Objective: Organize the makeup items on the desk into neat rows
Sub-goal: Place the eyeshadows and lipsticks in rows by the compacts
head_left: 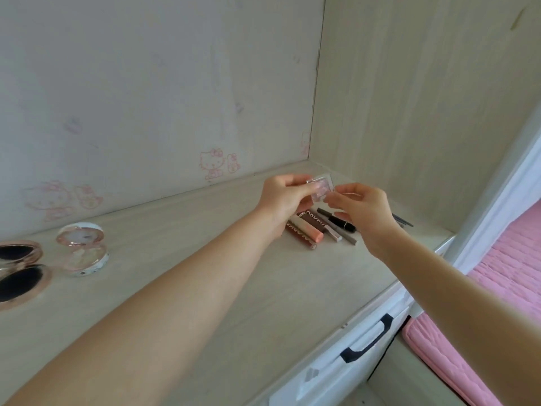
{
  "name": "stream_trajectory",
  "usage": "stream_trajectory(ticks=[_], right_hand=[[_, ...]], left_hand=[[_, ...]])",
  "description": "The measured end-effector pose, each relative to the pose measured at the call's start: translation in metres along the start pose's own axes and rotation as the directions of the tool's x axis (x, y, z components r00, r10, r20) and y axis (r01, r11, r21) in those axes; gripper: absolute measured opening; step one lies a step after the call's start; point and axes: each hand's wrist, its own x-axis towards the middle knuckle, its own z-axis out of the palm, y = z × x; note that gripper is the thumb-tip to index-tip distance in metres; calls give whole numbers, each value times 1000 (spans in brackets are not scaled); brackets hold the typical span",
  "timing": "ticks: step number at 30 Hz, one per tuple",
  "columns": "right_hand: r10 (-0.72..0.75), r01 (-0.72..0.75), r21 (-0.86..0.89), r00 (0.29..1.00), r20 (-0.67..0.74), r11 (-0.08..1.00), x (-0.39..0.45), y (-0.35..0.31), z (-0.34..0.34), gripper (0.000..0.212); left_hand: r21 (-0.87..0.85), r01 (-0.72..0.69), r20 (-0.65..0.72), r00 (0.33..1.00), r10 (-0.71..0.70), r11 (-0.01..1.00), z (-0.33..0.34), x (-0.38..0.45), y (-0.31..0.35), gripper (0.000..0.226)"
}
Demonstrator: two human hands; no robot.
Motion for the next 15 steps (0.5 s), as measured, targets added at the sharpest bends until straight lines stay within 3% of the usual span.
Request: stream_trajectory(ticks=[4,7,10,15], right_hand=[[39,-53,137,994,102,989,-36,-14,15,20],[-2,-8,57,986,168,998,-62,-21,27,17],[-101,117,-62,972,214,991,-87,-28,42,16],[-324,444,-351,878,352,824,-125,-31,74,54]], left_hand=[[-91,17,-1,1000,-17,996,-26,-43,13,25],[-120,38,-23,999,-41,992,-50,-73,18,26],[-139,66,-56,996,-74,988,-73,-101,20,25],[-162,97,-79,991,-111,982,-110,-145,20,21]])
